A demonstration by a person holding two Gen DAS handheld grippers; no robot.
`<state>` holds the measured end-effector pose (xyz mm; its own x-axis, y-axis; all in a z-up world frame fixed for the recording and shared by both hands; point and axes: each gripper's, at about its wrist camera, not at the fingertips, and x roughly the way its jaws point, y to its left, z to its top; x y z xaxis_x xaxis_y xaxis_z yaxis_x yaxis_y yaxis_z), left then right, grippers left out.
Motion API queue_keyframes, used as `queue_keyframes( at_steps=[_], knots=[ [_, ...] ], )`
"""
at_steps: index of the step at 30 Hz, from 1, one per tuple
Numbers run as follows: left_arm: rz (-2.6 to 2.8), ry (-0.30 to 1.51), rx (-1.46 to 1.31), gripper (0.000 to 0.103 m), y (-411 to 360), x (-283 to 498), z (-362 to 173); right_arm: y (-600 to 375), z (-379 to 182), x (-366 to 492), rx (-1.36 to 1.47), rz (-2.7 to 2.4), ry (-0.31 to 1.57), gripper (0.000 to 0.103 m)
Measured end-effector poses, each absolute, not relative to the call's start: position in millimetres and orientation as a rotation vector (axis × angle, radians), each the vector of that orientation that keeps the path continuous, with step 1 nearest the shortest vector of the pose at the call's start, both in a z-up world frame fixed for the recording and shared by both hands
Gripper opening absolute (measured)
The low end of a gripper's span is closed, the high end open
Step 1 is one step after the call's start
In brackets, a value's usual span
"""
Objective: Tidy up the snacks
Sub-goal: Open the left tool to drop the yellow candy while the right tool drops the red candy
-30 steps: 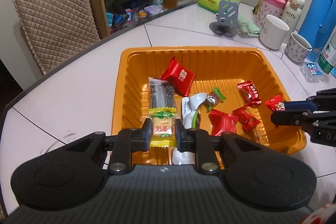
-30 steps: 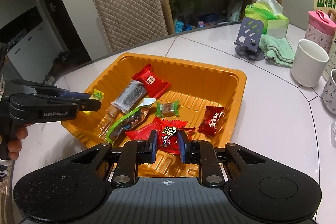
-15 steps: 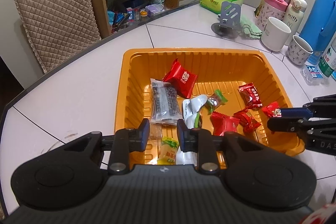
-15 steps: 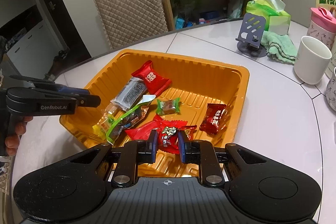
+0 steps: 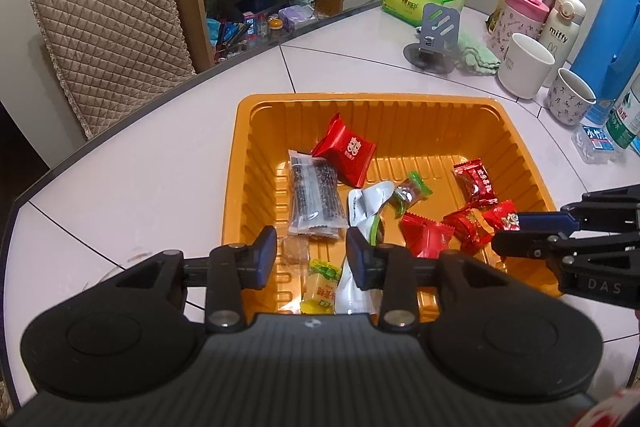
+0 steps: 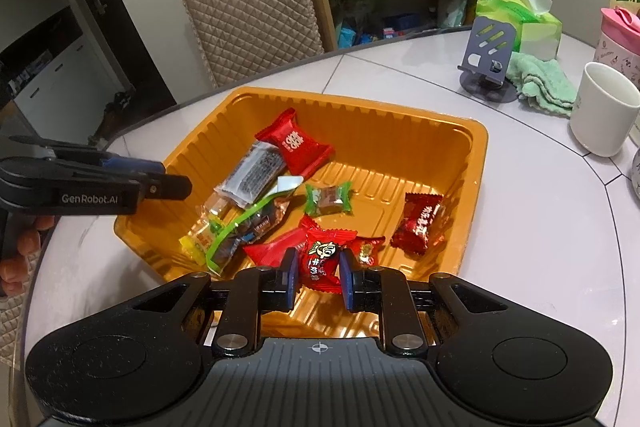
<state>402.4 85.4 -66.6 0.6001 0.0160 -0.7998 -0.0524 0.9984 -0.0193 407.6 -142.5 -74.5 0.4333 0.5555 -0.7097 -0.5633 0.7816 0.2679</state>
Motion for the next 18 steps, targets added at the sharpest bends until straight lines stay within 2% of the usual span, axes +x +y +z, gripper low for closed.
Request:
queue_keyframes(
  at_steps=[5,7,8,9,18],
  knots=[
    [0.046,0.926,-0.049,0.040,84.9,399.7,-64.1,-143.2,-74.7,410.7,0.020,0.683,0.881,0.024],
    [0.047,0.926,-0.052,0.041,84.9,398.4,-63.0,-144.8,-74.0,410.7,0.033,0.675,0.872,0.036],
    [0.046,0.928,-0.055,0.041,84.8,397.8,-62.5,-145.5,-73.4,410.5,0.036,0.670,0.866,0.054],
    [0.046,0.928,-0.058,0.043,84.7,397.2,-62.0,-146.9,-72.2,408.9,0.040,0.664,0.851,0.067],
    [0.055,0.923,-0.055,0.053,77.5,389.2,-55.3,-153.3,-69.2,402.1,0.040,0.645,0.867,0.069]
  ],
)
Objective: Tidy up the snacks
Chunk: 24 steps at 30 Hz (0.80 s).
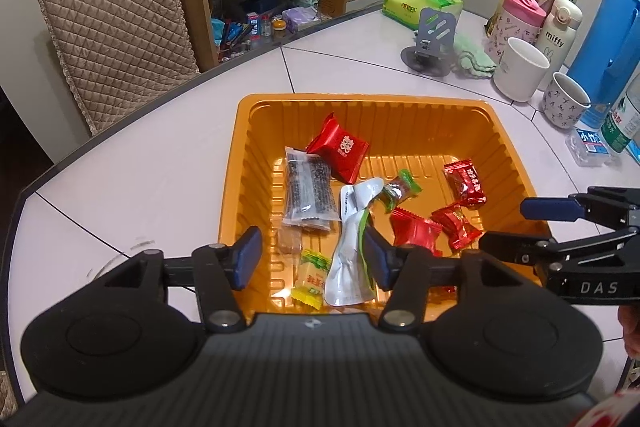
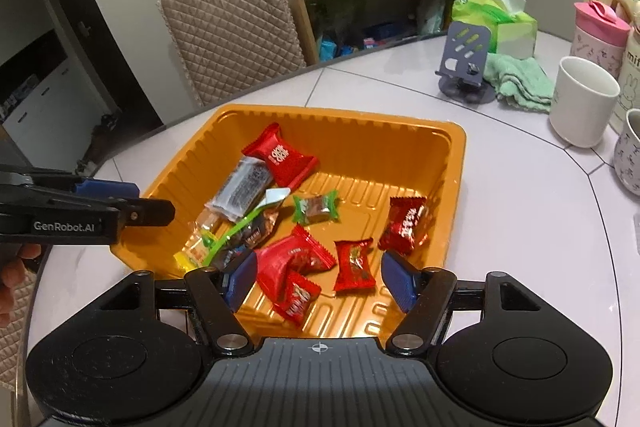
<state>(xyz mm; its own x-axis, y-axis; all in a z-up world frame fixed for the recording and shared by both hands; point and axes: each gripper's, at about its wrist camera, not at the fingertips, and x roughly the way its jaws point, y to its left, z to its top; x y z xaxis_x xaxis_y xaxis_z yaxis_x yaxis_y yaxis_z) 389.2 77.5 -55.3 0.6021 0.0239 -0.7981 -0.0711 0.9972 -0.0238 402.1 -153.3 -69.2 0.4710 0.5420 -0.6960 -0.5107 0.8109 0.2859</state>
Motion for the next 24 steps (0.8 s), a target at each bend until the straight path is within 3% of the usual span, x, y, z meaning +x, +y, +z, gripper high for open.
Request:
queue_keyframes(
  at_steps=[12,15,24],
  knots=[
    [0.079,0.918,-0.069,0.055,66.6,376.6,-40.1,-164.0,-57.6,389.3,0.064,0.646,0.849,0.071],
    [0.085,0.914,-0.085,0.063,63.9,370.6,-35.6,-166.6,-54.0,386.5,0.070,0.646,0.843,0.073],
    [0.130,0.874,-0.080,0.064,50.5,344.7,-15.5,-182.9,-39.3,373.2,0.149,0.647,0.824,0.079]
  ],
)
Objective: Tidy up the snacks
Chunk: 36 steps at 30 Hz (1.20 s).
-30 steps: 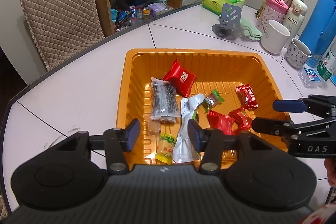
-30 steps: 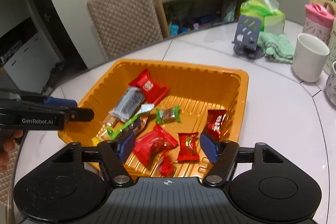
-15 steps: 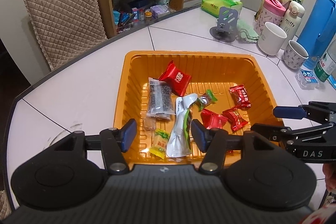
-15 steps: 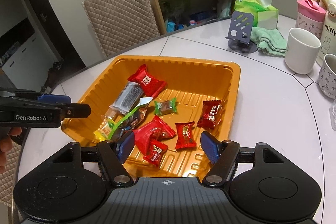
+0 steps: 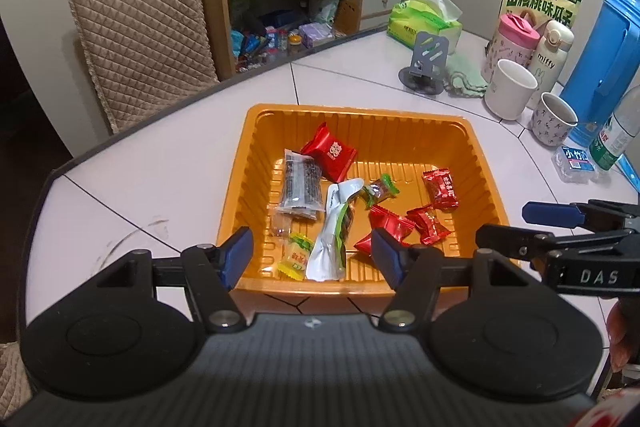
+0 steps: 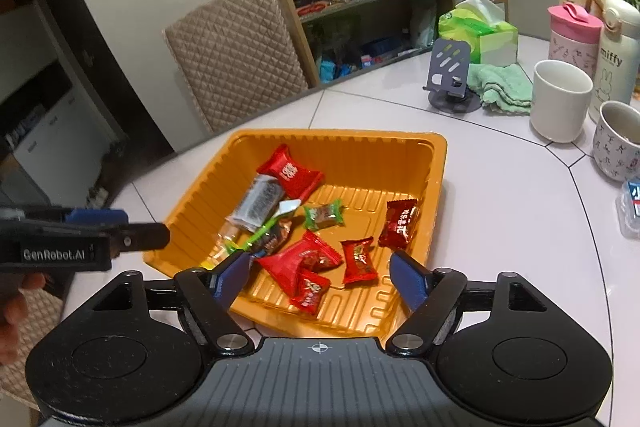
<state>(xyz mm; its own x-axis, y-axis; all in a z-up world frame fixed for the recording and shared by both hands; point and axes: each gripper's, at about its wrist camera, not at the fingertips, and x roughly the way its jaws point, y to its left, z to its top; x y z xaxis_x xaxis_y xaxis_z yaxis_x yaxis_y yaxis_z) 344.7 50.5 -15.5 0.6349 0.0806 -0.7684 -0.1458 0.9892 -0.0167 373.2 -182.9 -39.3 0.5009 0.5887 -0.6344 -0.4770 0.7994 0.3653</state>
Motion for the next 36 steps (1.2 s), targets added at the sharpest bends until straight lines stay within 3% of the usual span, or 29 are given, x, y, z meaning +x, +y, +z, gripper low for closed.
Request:
queue_keyframes(
  at_steps=[17,26,36],
  knots=[
    [0.260,0.765,-0.141,0.092,13.9,248.3,30.3,-216.0,-8.2,305.2,0.078,0.681,0.759,0.081],
    [0.332,0.749,-0.098,0.100,-7.7,189.5,36.8,-216.4,2.5,254.4,-0.031,0.658,0.709,0.081],
    [0.289,0.778,-0.177,0.100,-1.2,119.4,46.8,-218.1,15.3,190.2,0.057,0.670,0.758,0.081]
  ],
)
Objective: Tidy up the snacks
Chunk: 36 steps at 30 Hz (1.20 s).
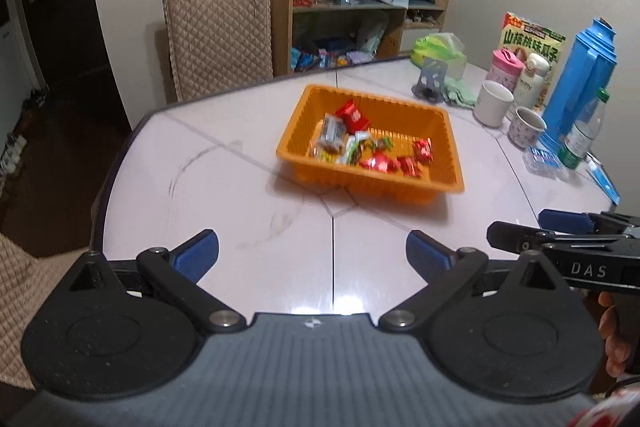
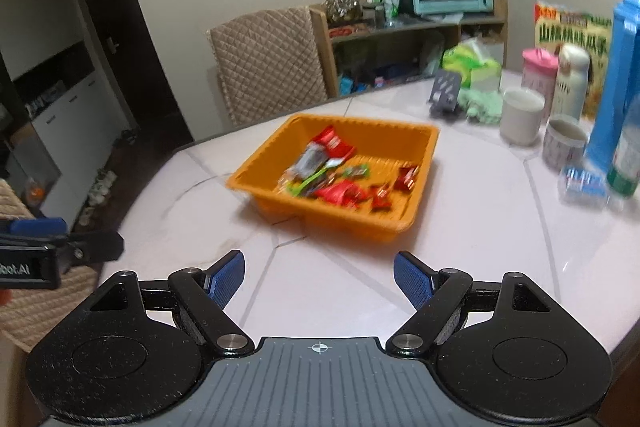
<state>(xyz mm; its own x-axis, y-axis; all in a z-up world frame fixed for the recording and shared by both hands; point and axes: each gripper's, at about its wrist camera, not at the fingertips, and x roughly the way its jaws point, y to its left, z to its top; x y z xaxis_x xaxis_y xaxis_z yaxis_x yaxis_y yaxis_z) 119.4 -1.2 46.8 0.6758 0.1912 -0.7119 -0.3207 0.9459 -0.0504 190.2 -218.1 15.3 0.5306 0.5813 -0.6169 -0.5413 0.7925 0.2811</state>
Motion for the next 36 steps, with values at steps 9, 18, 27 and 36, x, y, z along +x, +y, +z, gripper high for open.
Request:
queue_keyframes(
  at_steps=[9,18,27,36],
  knots=[
    [0.251,0.817,-0.198,0.100,8.1,55.3,44.3,-209.0,15.4,126.0,0.061,0.614,0.805,0.081],
    [0.200,0.855,-0.179,0.099,11.4,15.1,33.1,-200.4,6.9,73.1,0.053,0.575,0.842,0.081],
    [0.178,0.878,-0.184,0.099,15.0,-5.7,23.5,-192.5,4.2,43.0,0.032,0.564,0.863,0.081],
    [0.153,0.897,-0.182,0.099,9.9,-13.2,16.1,-196.9,4.8,31.0,0.038,0.544,0.868,0.081]
  ],
)
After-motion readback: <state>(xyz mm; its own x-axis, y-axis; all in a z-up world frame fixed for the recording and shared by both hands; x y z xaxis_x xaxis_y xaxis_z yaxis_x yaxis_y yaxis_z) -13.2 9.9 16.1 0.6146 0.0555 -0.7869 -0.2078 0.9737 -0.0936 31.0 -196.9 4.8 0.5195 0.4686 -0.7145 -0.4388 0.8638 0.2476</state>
